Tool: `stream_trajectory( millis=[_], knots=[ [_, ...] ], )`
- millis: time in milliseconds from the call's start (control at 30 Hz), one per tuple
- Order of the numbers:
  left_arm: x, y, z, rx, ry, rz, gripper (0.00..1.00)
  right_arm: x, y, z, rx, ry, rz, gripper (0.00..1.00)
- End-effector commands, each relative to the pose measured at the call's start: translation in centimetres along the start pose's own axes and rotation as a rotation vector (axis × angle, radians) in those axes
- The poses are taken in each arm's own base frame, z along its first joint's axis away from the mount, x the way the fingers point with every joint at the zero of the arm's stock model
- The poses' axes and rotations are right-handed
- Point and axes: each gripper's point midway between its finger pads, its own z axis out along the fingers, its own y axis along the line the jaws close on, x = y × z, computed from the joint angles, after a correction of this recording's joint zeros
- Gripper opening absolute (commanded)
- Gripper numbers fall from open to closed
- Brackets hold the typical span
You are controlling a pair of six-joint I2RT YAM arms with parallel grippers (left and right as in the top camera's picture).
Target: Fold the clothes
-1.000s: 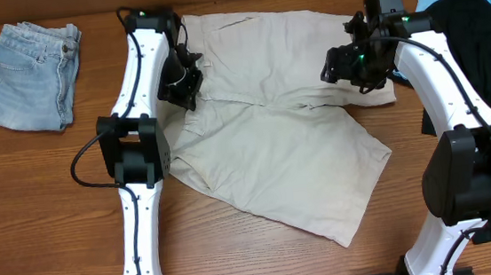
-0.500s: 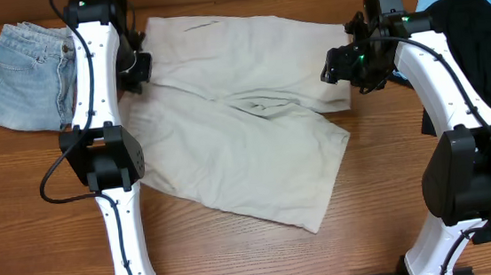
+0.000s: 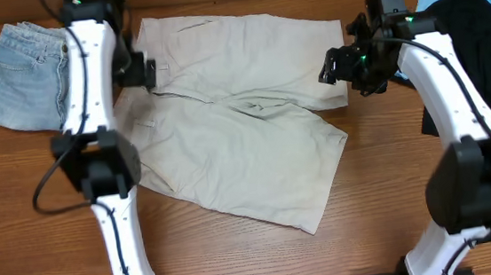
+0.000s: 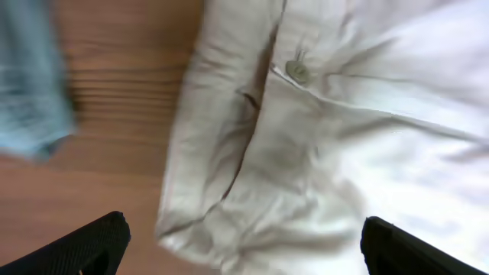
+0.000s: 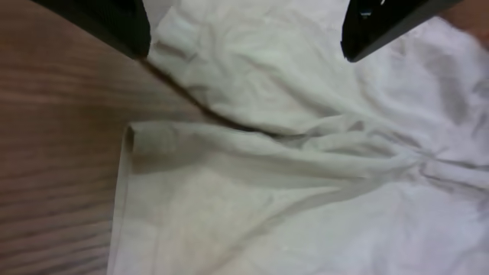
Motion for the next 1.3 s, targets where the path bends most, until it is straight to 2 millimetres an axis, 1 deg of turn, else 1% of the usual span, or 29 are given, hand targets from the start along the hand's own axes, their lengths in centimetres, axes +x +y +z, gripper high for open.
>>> stream_trajectory(
  millis=[0, 67, 100, 133, 167, 200, 233, 267, 300, 400, 433, 500, 567, 633, 700, 833, 967, 1100, 1267],
  knots=[
    [1.3, 1.3, -12.0, 0.034, -0.278, -0.088, 1.0, 1.4, 3.5, -5.7, -0.006, -0.109, -0.039, 0.84],
    [2.2, 1.4, -14.9, 0.052, -0.345, -0.091, 1.0, 3.0, 4.0, -6.2, 0.041, -0.09, -0.047, 0.84],
    [2.9, 1.1, -16.7, 0.073, -0.385, -0.088, 1.0, 4.4, 4.5, -5.9, 0.076, -0.056, -0.066, 0.84],
    [3.3, 1.0, -17.8, 0.087, -0.411, -0.087, 1.0, 5.3, 4.7, -5.6, 0.096, -0.031, -0.072, 0.84],
    [4.2, 0.7, -19.5, 0.118, -0.45, -0.081, 1.0, 7.5, 5.3, -4.3, 0.125, 0.033, -0.087, 0.84],
    [4.8, 0.4, -20.5, 0.135, -0.472, -0.076, 1.0, 8.8, 5.6, -3.4, 0.132, 0.07, -0.095, 0.84],
    [5.2, 0.3, -21.2, 0.146, -0.487, -0.073, 1.0, 10.0, 5.9, -2.4, 0.142, 0.102, -0.097, 0.84],
    [6.3, 0.2, -22.3, 0.154, -0.508, -0.071, 1.0, 11.9, 6.1, -0.7, 0.158, 0.149, -0.105, 0.84],
    [7.0, 0.3, -22.8, 0.154, -0.515, -0.072, 1.0, 12.7, 6.1, 0.1, 0.164, 0.169, -0.108, 0.84],
    [9.7, 0.7, -23.4, 0.146, -0.505, -0.09, 1.0, 15.9, 5.3, 2.9, 0.199, 0.239, -0.107, 0.84],
    [10.9, 1.1, -23.2, 0.128, -0.491, -0.11, 1.0, 16.9, 4.9, 3.7, 0.21, 0.26, -0.109, 0.84],
    [13.0, 2.0, -22.6, 0.091, -0.461, -0.154, 1.0, 18.3, 4.0, 5.0, 0.229, 0.289, -0.109, 0.84],
    [15.0, 2.5, -21.7, 0.065, -0.426, -0.193, 1.0, 19.3, 3.0, 6.0, 0.241, 0.308, -0.103, 0.84],
    [16.3, 2.7, -20.8, 0.054, -0.404, -0.221, 1.0, 19.8, 2.3, 7.0, 0.242, 0.31, -0.103, 0.83],
    [17.1, 3.0, -19.7, 0.033, -0.391, -0.252, 1.0, 20.1, 1.8, 8.2, 0.234, 0.297, -0.106, 0.83],
    [17.5, 3.0, -16.9, 0.019, -0.351, -0.275, 1.0, 20.3, 1.1, 10.2, 0.213, 0.265, -0.113, 0.83],
    [17.3, 2.6, -13.4, 0.014, -0.288, -0.298, 1.0, 19.9, -0.2, 11.2, 0.207, 0.242, -0.099, 0.83],
    [17.2, 2.3, -10.5, 0.008, -0.246, -0.306, 1.0, 18.4, -1.6, 11.2, 0.208, 0.217, -0.063, 0.83],
    [17.3, 2.0, -7.8, 0.002, -0.21, -0.301, 1.0, 14.5, -3.4, 11.2, 0.183, 0.106, 0.02, 0.83]
  ],
)
